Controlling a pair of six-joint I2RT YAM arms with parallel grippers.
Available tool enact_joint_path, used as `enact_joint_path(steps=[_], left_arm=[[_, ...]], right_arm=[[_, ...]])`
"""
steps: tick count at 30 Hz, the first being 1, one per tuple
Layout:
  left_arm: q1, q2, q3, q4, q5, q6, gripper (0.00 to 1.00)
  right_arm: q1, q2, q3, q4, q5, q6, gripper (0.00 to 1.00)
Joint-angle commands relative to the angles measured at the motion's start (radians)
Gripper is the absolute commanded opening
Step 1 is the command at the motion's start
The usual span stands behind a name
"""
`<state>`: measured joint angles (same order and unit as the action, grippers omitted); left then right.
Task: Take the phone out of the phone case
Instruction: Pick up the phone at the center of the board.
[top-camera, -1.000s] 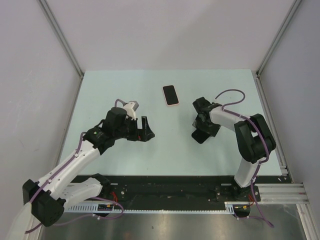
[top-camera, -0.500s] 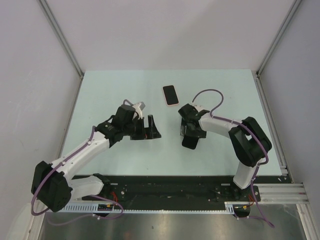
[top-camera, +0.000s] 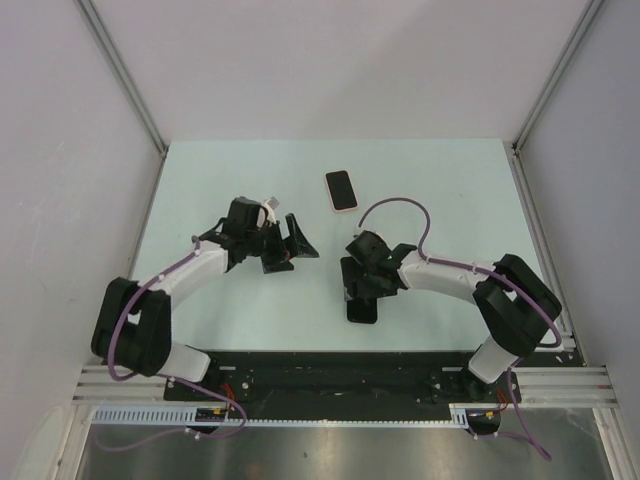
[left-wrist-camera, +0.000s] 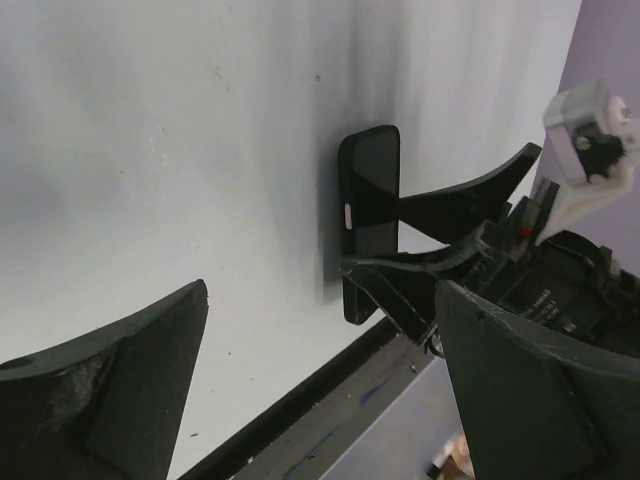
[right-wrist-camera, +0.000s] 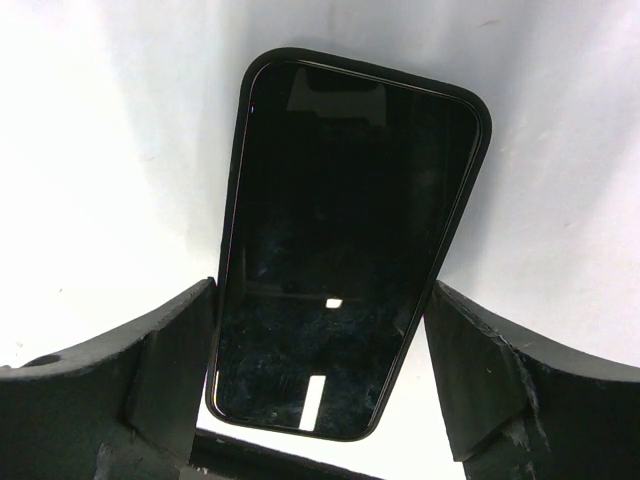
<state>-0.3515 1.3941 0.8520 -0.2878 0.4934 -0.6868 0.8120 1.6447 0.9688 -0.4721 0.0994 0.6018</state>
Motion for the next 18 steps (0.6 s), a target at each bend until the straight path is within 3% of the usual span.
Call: enact_joint_path(steps=[1, 6, 18], left_arm=[[-0.017, 0.086, -0.06, 0.163, 0.189, -0.101, 1.0], [-0.069, 0.129, -0.114, 0.318, 0.237, -0.203, 1.0], [-0.179, 0.313, -0.111, 0.492, 0.294, -0.303, 0.93]], right_arm=[[0.022, -0.085, -0.042, 0.122, -0.075, -0.001, 0.55], [0.029, -0.114, -0.094, 0.18, -0.089, 0.007, 0.54], [0.041, -0.175, -0.148, 0.251, -0.152, 0.01, 0.54]])
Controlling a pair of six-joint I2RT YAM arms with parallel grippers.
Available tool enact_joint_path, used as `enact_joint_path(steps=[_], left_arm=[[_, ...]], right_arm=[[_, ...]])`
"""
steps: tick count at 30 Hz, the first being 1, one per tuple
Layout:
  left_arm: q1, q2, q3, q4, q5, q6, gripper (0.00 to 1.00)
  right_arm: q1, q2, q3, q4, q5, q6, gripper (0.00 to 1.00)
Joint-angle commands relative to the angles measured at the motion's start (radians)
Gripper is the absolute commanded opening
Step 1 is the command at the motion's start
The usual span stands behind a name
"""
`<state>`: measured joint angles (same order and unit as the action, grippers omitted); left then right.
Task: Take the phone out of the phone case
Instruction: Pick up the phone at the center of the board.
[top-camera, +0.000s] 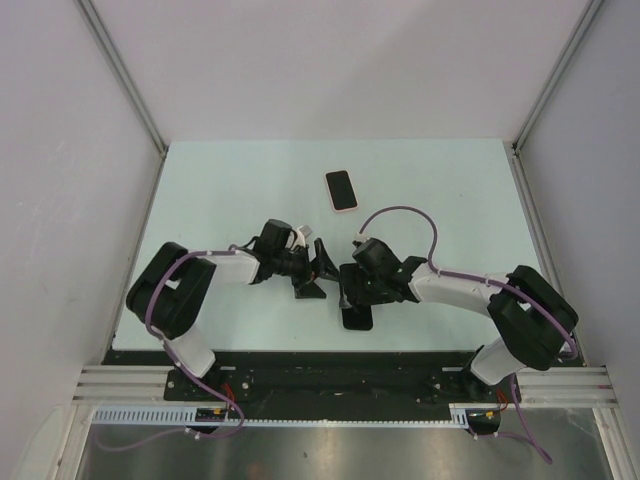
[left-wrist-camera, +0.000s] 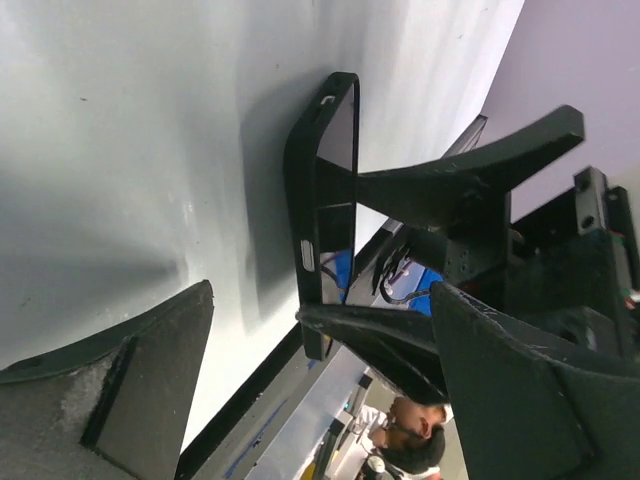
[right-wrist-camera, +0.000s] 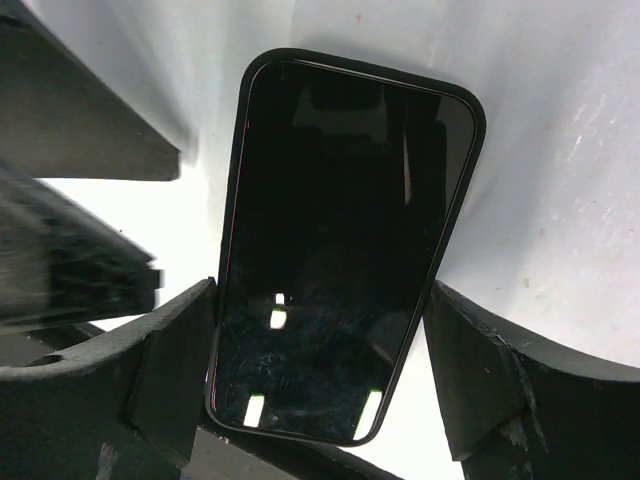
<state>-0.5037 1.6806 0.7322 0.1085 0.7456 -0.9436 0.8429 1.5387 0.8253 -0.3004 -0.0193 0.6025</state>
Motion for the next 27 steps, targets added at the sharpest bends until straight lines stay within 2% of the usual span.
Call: enact_joint_path(steps=[1, 9, 15, 21, 27], left_arm=[[-0.033, 0.033, 0.012, 0.097, 0.04, -0.046, 0.93], [-0.056, 0.08, 0.03, 0.135, 0.021, -0.089, 0.89], [-0.097, 0.116, 0.038, 0.204, 0.032, -0.155, 0.81], [-0.122, 0.137, 0.044, 0.273, 0.034, -0.208, 0.68], [-0.127, 0.142, 0.047, 0.327, 0.028, -0.256, 0.42]], right_arm=[[0.009, -0.071, -0.006, 0.081, -0.034, 0.008, 0.54], [0.009, -0.103, -0.031, 0.106, -0.057, 0.008, 0.54], [0.009, -0.104, -0.035, 0.124, -0.062, 0.017, 0.55], [0.008, -0.107, -0.04, 0.132, -0.065, 0.022, 0.55], [0.015, -0.126, -0.046, 0.141, -0.082, 0.017, 0.56]])
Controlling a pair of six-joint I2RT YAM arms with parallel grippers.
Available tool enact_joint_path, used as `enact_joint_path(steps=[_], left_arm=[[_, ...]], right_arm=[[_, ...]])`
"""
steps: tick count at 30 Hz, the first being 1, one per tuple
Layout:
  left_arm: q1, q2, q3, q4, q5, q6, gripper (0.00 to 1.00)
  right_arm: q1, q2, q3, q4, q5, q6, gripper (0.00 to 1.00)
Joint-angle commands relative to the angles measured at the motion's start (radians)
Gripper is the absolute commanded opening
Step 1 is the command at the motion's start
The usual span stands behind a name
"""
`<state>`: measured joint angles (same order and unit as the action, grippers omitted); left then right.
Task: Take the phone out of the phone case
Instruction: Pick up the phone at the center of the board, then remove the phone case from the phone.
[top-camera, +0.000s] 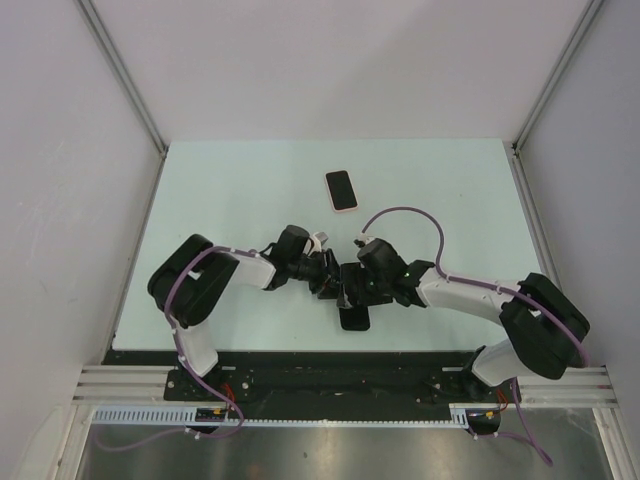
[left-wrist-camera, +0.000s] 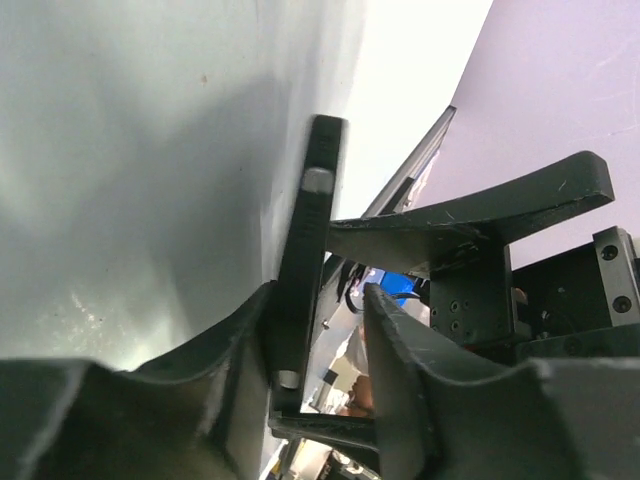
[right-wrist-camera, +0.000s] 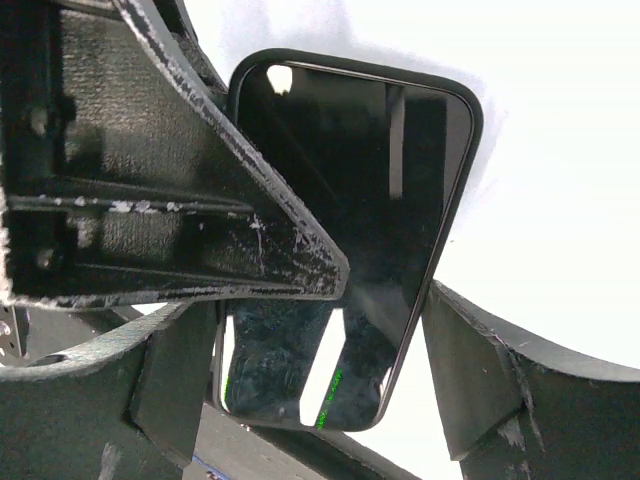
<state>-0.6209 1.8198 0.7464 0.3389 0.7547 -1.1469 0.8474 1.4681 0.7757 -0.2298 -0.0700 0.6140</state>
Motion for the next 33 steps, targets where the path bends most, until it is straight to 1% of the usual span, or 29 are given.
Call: enact_joint_path(steps=[1, 3, 4, 5, 6, 7, 8, 9, 11, 14, 16, 18, 20, 21, 22, 25, 28, 33], left_arm=[[-0.008, -0.01, 0.028, 0.106, 0.018, -0.06, 0.39], [-0.008, -0.023, 0.039, 0.115, 0.017, -0.07, 0.29], [-0.008, -0.036, 0.047, 0.114, 0.014, -0.068, 0.27], [-0.008, -0.04, 0.056, 0.108, 0.018, -0.065, 0.23], [-0.007, -0.046, 0.076, 0.092, 0.02, -0.056, 0.14], [-0.005, -0.056, 0.088, 0.081, 0.021, -0.048, 0.12], [0.0, -0.059, 0.097, 0.069, 0.024, -0.042, 0.07], [0.004, -0.069, 0.114, 0.048, 0.026, -0.028, 0.0], [0.018, -0.08, 0.122, 0.041, 0.031, -0.019, 0.0], [0.033, -0.094, 0.142, 0.048, 0.061, -0.001, 0.0], [0.039, -0.1, 0.163, 0.043, 0.097, 0.012, 0.0], [0.049, -0.119, 0.174, 0.034, 0.104, 0.019, 0.0], [0.061, -0.131, 0.179, 0.032, 0.113, 0.021, 0.0], [0.067, -0.143, 0.186, 0.022, 0.117, 0.03, 0.0], [0.073, -0.151, 0.186, 0.023, 0.121, 0.029, 0.0], [0.098, -0.185, 0.183, 0.043, 0.124, 0.015, 0.0], [0.116, -0.214, 0.18, 0.071, 0.126, -0.004, 0.0], [0.121, -0.258, 0.189, 0.103, 0.117, -0.027, 0.0]], right_arm=[[0.009, -0.063, 0.002, 0.069, -0.031, 0.004, 0.56], [0.009, -0.072, 0.004, 0.069, -0.069, -0.012, 0.59], [0.01, -0.075, 0.002, 0.07, -0.086, -0.023, 0.61], [0.009, -0.087, 0.002, 0.069, -0.099, -0.029, 0.66], [0.007, -0.095, 0.002, 0.064, -0.122, -0.036, 0.69], [0.004, -0.107, 0.002, 0.046, -0.12, -0.04, 0.74], [-0.001, -0.138, 0.0, 0.035, -0.117, -0.042, 0.84], [-0.005, -0.158, -0.003, 0.029, -0.129, -0.045, 0.88], [-0.016, -0.228, -0.019, 0.03, -0.158, -0.069, 0.99], [-0.04, -0.305, -0.041, 0.04, -0.172, -0.068, 1.0], [-0.065, -0.391, -0.076, 0.062, -0.185, -0.053, 1.0], [-0.121, -0.474, -0.128, 0.096, -0.226, -0.011, 1.0], [-0.174, -0.521, -0.173, 0.153, -0.264, 0.051, 1.0], [-0.229, -0.552, -0.196, 0.18, -0.313, 0.076, 0.99], [-0.255, -0.605, -0.255, 0.255, -0.333, 0.104, 0.98], [-0.335, -0.716, -0.357, 0.378, -0.39, 0.223, 0.95], [-0.375, -0.755, -0.404, 0.46, -0.442, 0.301, 0.92], [-0.377, -0.744, -0.44, 0.495, -0.462, 0.331, 0.88]])
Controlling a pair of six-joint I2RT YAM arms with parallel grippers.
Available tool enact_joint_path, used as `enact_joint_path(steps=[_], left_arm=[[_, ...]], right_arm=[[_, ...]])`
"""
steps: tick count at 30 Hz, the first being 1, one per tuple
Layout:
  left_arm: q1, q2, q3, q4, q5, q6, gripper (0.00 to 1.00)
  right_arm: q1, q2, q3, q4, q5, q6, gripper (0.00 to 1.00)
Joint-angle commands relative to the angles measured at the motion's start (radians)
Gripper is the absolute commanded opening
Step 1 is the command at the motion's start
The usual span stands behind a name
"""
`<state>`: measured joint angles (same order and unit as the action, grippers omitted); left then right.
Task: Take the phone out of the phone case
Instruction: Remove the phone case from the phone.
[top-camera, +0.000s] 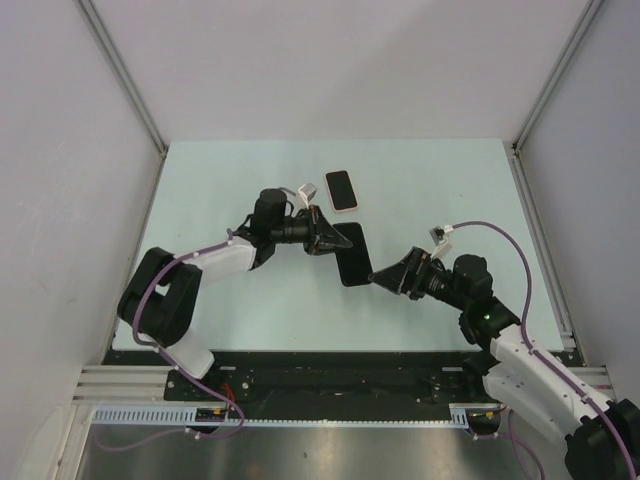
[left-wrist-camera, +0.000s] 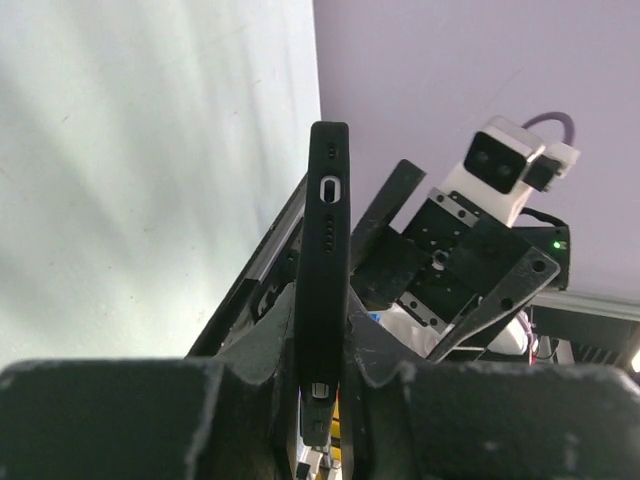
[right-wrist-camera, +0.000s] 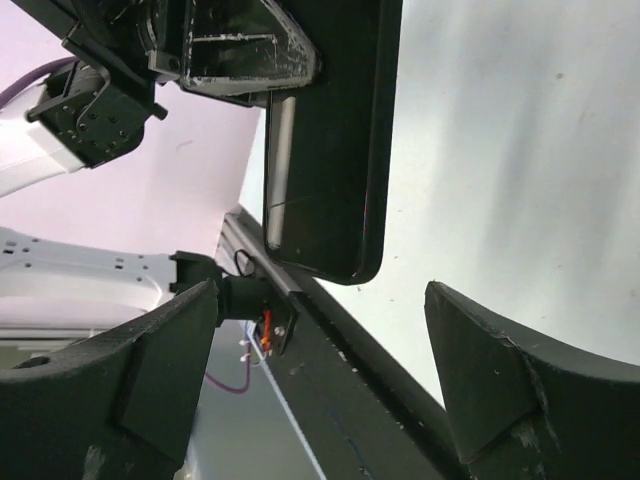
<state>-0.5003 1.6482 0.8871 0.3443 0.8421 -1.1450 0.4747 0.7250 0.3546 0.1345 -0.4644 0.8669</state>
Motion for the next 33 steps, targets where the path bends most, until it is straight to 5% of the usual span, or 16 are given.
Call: enact_joint_path(steps=[1, 14, 24, 27, 29, 33], left_arm=[[0.0, -0.094, 0.052, 0.09, 0.026, -0.028, 0.0], [0.0, -0.159, 0.033, 0.149, 0.02, -0.076, 0.0], [0.0, -0.182, -0.014, 0.335, 0.003, -0.188, 0.0], [0.0, -0.183, -0.02, 0.355, 0.0, -0.199, 0.0], [0.0, -0.185, -0.027, 0.369, 0.002, -0.206, 0.0], [0.0, -0.189, -0.036, 0.372, -0.006, -0.217, 0.07]], right_arm=[[-0.004, 0.002, -0.026, 0.18, -0.074, 0.104, 0.87], [0.008, 0.247, -0.052, 0.654, -0.117, 0.32, 0.47], [0.059, 0.433, -0.052, 0.971, -0.088, 0.469, 0.43], [0.076, 0.481, -0.054, 1.034, -0.077, 0.5, 0.27], [0.084, 0.499, -0.052, 1.056, -0.068, 0.518, 0.02], [0.094, 0.525, -0.052, 1.097, -0.065, 0.529, 0.0]])
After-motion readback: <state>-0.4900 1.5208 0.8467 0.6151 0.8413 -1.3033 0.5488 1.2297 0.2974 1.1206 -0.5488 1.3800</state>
